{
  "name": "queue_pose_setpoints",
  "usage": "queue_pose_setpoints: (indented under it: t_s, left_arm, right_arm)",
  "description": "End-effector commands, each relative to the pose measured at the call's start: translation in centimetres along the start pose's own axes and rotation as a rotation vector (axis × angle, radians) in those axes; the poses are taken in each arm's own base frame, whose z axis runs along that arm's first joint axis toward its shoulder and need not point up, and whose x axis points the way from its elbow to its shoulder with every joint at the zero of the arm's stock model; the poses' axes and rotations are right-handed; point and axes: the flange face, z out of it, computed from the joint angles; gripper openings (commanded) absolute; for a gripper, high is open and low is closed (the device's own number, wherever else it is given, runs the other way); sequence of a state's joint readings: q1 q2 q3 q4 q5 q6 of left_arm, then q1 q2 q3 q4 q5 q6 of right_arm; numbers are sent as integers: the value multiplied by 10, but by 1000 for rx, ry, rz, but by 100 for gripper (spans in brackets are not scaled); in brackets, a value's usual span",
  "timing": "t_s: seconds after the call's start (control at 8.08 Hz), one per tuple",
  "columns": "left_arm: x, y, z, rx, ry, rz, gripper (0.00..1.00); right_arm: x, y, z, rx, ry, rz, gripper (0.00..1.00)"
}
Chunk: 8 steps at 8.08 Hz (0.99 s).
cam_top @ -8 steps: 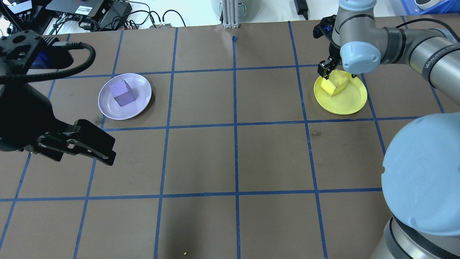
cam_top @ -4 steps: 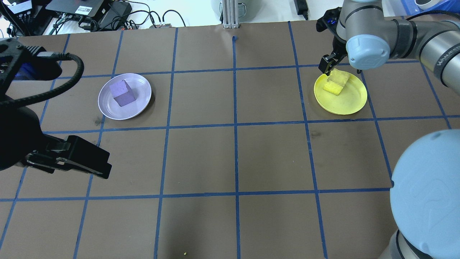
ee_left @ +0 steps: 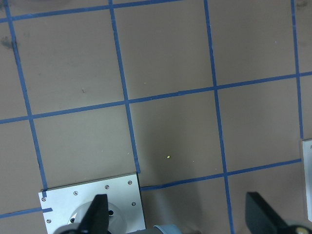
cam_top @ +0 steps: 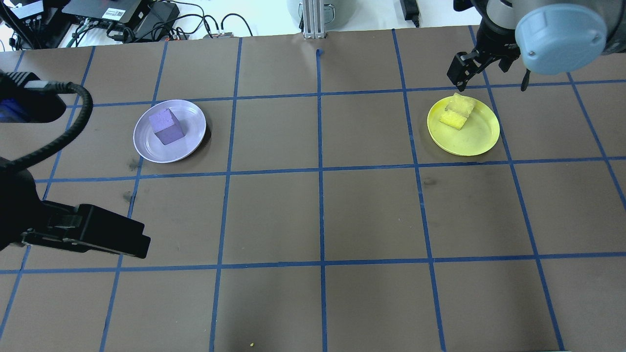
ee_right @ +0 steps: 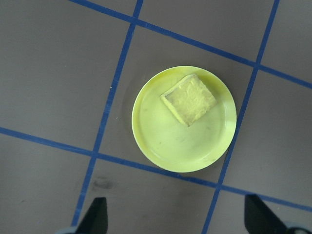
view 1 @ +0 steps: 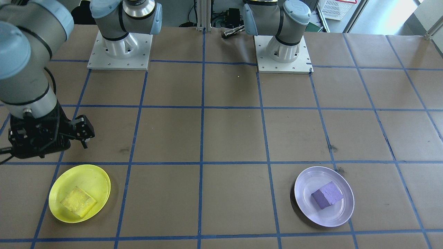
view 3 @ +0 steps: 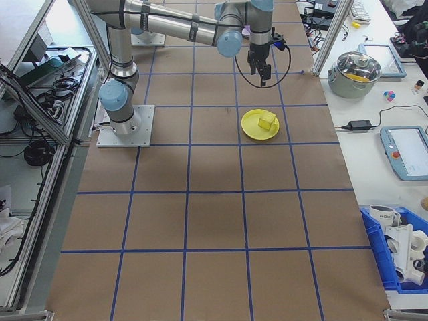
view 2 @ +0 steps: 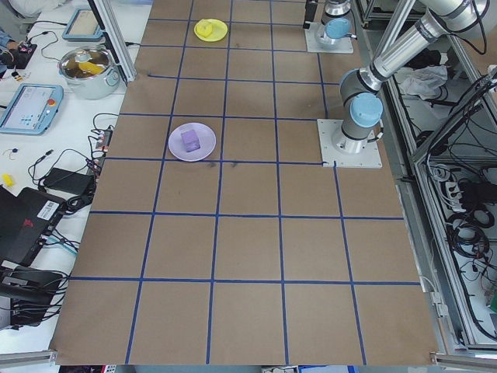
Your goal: Sort blocks by color into plates
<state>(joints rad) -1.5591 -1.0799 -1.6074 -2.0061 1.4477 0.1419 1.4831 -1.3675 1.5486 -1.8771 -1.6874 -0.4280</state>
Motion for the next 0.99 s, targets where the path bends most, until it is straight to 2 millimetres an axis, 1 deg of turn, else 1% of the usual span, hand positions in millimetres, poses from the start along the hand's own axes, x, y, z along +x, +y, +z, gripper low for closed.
queue_pose_setpoints:
  t_s: [0.0,0.12,0.25,0.37,0.49,0.62,0.74,0.87]
  left_arm:
    - [5,15,-13,44,6,6,100]
    - [8,26,-14,57,3,15,100]
    - [9,31,-17,72,-1,16,100]
    - [9,36,-19,78,-3,15,100]
    - [9,36,-17,71,-4,15,100]
    - [8,35,-18,74,-14,13,100]
    - [7,33,-16,64,-17,11,100]
    - [1,18,-11,48,-14,-3,100]
  right_arm:
    - [-26,42,-54,-3,-91,207,100]
    - [-32,55,-50,-52,-104,270,100]
    - [-38,66,-54,-78,-116,275,100]
    - [-41,80,-70,-53,-106,280,100]
    - [-47,97,-82,-46,-102,279,100]
    - [-53,110,-79,-54,-106,279,100]
    - [-58,118,-68,-71,-113,277,100]
    - [-59,118,-65,-71,-114,274,100]
